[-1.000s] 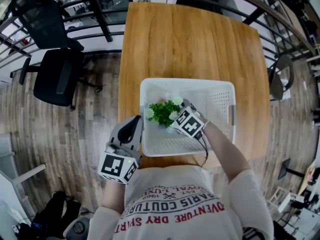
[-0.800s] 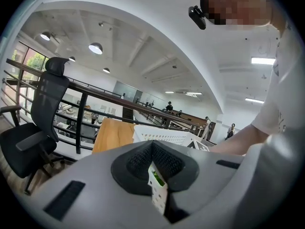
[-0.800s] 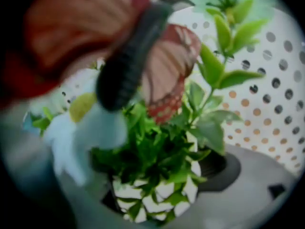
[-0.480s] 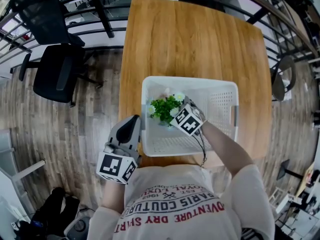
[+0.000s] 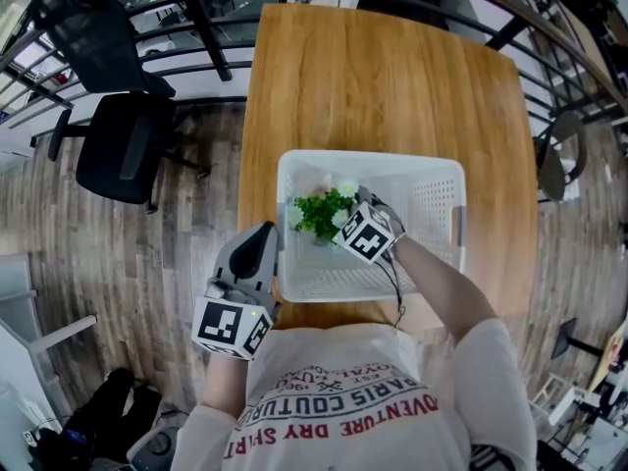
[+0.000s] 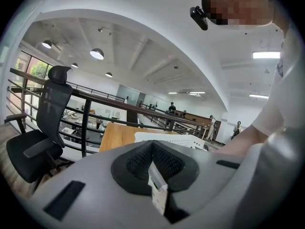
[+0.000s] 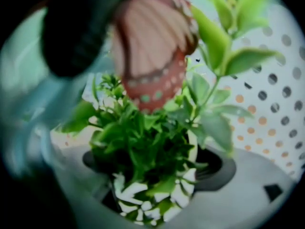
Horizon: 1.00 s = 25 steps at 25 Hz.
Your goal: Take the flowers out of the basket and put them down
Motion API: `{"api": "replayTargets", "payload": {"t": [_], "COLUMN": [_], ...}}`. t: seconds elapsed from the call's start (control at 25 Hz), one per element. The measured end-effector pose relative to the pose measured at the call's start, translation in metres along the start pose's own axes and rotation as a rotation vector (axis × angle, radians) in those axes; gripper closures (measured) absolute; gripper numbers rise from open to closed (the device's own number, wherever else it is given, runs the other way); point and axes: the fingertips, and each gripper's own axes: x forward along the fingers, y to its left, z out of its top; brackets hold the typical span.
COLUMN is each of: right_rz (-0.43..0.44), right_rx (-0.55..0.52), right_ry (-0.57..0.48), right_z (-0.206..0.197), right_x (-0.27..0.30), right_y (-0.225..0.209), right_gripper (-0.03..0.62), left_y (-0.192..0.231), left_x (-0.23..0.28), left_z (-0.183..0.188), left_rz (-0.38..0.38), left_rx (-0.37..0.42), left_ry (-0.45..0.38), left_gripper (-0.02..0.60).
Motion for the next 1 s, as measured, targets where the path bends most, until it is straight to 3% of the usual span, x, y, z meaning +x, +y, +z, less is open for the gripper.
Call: {"api": "replayTargets", "payload": {"t": [0.32,0.6,0.76,1.0], "right_rz": [-0.045,-0.082,-0.134,-0.204], "right_rx": [-0.019,0.024,0.039,0.086], "right_ry": [-0.103,-0.228,-0.282,-0.352], "right_z": [0.022,0.029,0.017,-0.034], "right_x": [-0.059,-0.15,-0.207,-0.294], "right_y": [-0.014,-0.02,-0.035,-0.057], "right_gripper": [0.102,0.102,0.102,0.102], "left_y": [-0.021,-0.075,-0.119,-0.204], "left_x": [-0.005,-0.004,0.006,0.032], "left_z": [0.013,0.025,0.02,0.024], "left_rz": [0.025,0.016,-0.016,-0.08], "left_rx": [0.034,0.071,0.105,0.117], "left_ry": [-0.026,-0.068,-0.081,-0.111], "left_gripper": [0.56,0.56,0.56,0.56]}}
